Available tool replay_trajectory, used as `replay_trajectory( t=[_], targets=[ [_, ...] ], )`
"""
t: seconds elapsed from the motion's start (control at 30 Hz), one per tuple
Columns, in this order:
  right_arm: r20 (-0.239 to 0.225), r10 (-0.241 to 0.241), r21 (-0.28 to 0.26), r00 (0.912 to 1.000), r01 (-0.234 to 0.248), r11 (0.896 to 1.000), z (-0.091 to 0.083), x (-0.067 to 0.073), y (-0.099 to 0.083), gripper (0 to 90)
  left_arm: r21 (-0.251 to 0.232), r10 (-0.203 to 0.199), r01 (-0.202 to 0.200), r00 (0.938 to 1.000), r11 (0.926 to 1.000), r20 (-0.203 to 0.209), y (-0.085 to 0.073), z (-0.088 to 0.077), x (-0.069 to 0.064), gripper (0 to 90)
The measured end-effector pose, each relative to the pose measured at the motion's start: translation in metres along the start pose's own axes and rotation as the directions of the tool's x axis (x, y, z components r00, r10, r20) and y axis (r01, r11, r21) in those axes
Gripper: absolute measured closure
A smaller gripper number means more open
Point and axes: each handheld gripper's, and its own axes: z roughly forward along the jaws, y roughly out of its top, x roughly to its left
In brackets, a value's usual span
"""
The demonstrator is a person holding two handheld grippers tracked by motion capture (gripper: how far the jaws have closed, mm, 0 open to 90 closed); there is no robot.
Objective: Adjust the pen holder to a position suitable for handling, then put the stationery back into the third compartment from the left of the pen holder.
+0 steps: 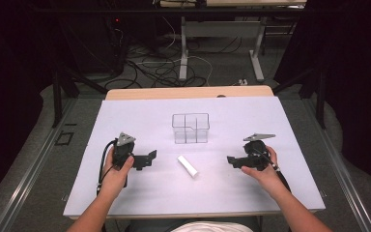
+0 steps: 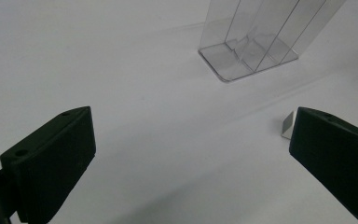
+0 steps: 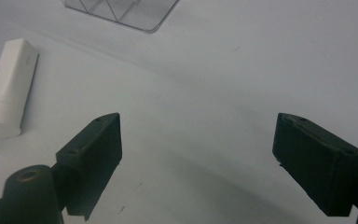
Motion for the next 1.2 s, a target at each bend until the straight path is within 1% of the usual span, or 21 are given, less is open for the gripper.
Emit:
replay_trajectory(
  t=[0.1, 0.2, 0.23, 0.3, 0.33, 0.37, 0.4, 0.43, 0.47, 0.53, 0.63, 0.73, 0.8, 0.83, 0.87, 0.93, 1.0, 1.03, 1.07, 1.13, 1.2],
  targets=[
    [-0.008, 0.003, 0.008, 1.0, -0.003, 1.0, 0.001, 0.001, 0.0, 14.9, 0.0, -0.004, 0.004, 1.0, 1.0, 0.0, 0.0, 0.0, 0.0, 0.3],
    [-0.033, 0.025, 0.026, 0.9991, -0.024, 0.999, 0.002, 0.002, 0.0, 14.9, 0.001, 0.002, -0.002, 1.0, 1.0, -0.001, 0.0, 0.0, 0.0, 0.3],
    [-0.035, 0.039, 0.036, 0.9986, -0.038, 0.999, 0.002, 0.003, 0.0, 15.0, 0.001, 0.002, -0.002, 1.0, 1.0, -0.001, 0.0, 0.0, 0.0, 0.3],
    [-0.039, 0.042, 0.043, 0.9984, -0.04, 0.998, 0.002, 0.002, 0.001, 15.4, -0.007, -0.002, 0.002, 1.0, 1.0, -0.003, 0.001, 0.0, -0.001, 0.3],
    [-0.058, 0.062, 0.063, 0.9964, -0.058, 0.996, 0.003, 0.001, 0.002, 17.0, -0.01, -0.01, 0.01, 1.0, 0.9999, -0.001, 0.001, 0.0, -0.001, 0.4],
    [-0.073, 0.064, 0.062, 0.9953, -0.06, 0.996, 0.005, 0.0, 0.002, 17.0, -0.01, -0.007, 0.007, 1.0, 0.9999, -0.001, 0.001, -0.001, -0.001, 0.4],
    [-0.073, 0.064, 0.062, 0.9953, -0.06, 0.996, 0.005, 0.0, 0.002, 17.0, -0.012, -0.01, 0.01, 1.0, 0.9999, -0.001, 0.001, -0.001, -0.001, 0.4],
    [-0.074, 0.08, 0.095, 0.9941, -0.072, 0.993, 0.007, -0.001, 0.004, 17.0, -0.012, -0.007, 0.007, 1.0, 0.9999, -0.002, 0.001, -0.001, -0.001, 0.4],
    [-0.077, 0.085, 0.106, 0.9934, -0.077, 0.991, 0.008, -0.002, 0.004, 17.0, -0.003, 0.001, -0.001, 1.0, 1.0, -0.004, 0.001, -0.001, 0.0, 0.4],
    [-0.083, 0.099, 0.128, 0.9916, -0.088, 0.988, 0.009, -0.002, 0.005, 18.2, -0.006, 0.0, 0.0, 1.0, 1.0, -0.006, 0.0, -0.001, -0.001, 0.4],
    [-0.089, 0.111, 0.141, 0.9898, -0.098, 0.985, 0.011, 0.001, 0.008, 18.2, 0.001, 0.005, -0.005, 0.9999, 1.0, -0.011, 0.0, -0.001, -0.001, 0.4],
    [-0.112, 0.092, 0.161, 0.9894, -0.073, 0.984, 0.013, 0.01, 0.012, 19.6, 0.003, 0.0, 0.0, 1.0, 1.0, -0.008, 0.0, -0.001, -0.001, 0.4],
    [-0.131, 0.072, 0.152, 0.9888, -0.051, 0.987, 0.017, 0.017, 0.012, 22.0, 0.002, 0.001, -0.001, 1.0, 1.0, -0.008, 0.0, 0.0, -0.001, 0.4],
    [-0.118, 0.063, 0.181, 0.991, -0.041, 0.983, 0.017, 0.022, 0.013, 22.7, 0.005, -0.001, 0.001, 1.0, 1.0, -0.006, 0.0, -0.001, -0.001, 0.4],
    [-0.118, 0.063, 0.181, 0.991, -0.041, 0.983, 0.017, 0.022, 0.013, 22.7, 0.008, 0.006, -0.006, 1.0, 0.9999, -0.007, 0.0, -0.001, -0.001, 0.4],
    [-0.126, 0.03, 0.19, 0.9916, -0.006, 0.982, 0.02, 0.032, 0.014, 26.1, 0.008, 0.009, -0.009, 0.9999, 0.9999, -0.012, -0.001, -0.001, -0.002, 0.4],
    [-0.139, 0.02, 0.196, 0.9901, 0.008, 0.981, 0.021, 0.037, 0.016, 27.6, 0.008, 0.009, -0.009, 0.9999, 0.9999, -0.01, -0.001, -0.001, -0.002, 0.5],
    [-0.151, 0.025, 0.143, 0.9883, -0.003, 0.99, 0.024, 0.04, 0.015, 27.9, 0.009, 0.009, -0.009, 0.9999, 0.9999, -0.01, -0.001, -0.001, -0.002, 0.5],
    [-0.149, 0.021, 0.167, 0.9886, 0.004, 0.986, 0.023, 0.043, 0.017, 28.2, 0.008, 0.01, -0.01, 0.9999, 0.9999, -0.006, -0.001, -0.001, -0.002, 0.5],
    [-0.155, 0.007, 0.151, 0.9879, 0.016, 0.988, 0.024, 0.047, 0.019, 29.8, 0.011, 0.004, -0.004, 1.0, 0.9999, -0.005, -0.001, 0.0, -0.003, 0.6],
    [-0.173, 0.014, 0.134, 0.9849, 0.009, 0.991, 0.026, 0.053, 0.021, 30.0, 0.013, 0.012, -0.012, 0.9999, 0.9998, -0.005, -0.001, 0.0, -0.002, 0.6]
  ],
)
